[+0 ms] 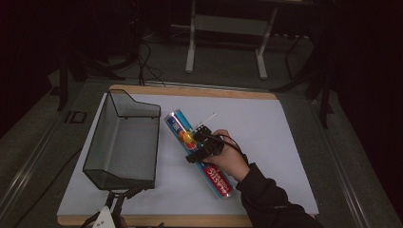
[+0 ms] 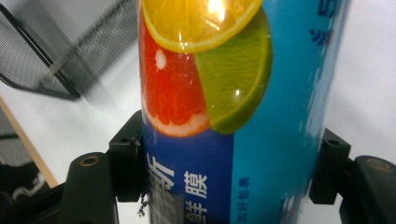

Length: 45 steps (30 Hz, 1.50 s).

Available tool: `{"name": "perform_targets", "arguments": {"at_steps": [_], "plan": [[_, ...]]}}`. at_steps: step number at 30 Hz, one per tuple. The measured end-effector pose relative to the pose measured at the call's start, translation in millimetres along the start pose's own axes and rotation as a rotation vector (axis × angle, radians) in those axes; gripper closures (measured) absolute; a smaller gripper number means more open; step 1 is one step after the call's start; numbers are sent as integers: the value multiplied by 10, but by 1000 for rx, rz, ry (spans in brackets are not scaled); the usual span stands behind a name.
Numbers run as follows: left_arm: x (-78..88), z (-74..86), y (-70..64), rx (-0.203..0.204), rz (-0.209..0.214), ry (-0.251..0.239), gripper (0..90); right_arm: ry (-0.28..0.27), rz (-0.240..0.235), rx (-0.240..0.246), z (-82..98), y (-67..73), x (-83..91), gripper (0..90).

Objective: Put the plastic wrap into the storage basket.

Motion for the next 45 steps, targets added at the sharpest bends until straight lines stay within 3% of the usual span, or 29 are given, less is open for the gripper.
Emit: {"name": "perform_targets", "arguments": {"at_steps": [8, 15, 24, 30, 37, 45], "plan": [[-1, 1, -2, -3, -1, -2, 20, -99, -47, -19, -156, 43, 222, 317], [0, 2, -2, -6, -3, -4, 20, -217, -80, -25, -389, 196, 443, 317], [3, 11, -2, -10, -12, -4, 20, -319, -129, -58, -668, 348, 604, 317], [-4, 12, -19, -18, -8, -4, 20, -388, -160, -83, -835, 444, 670, 317], [-3, 25, 4, -19, -41, 20, 20, -453, -205, -123, -1024, 569, 702, 317], [-3, 32, 4, -26, -63, 22, 20, -504, -232, -193, -1248, 722, 553, 317]]}}
Point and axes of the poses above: each handheld gripper's, and its own axes: x roughly backward along the jaws, z roughly out of its underside, y roughly to its left, the point moved 1 cm from there along -x, roughly forward along the jaws, and after that the axes turned 5 degrees about -x, right-handed, at the moved point
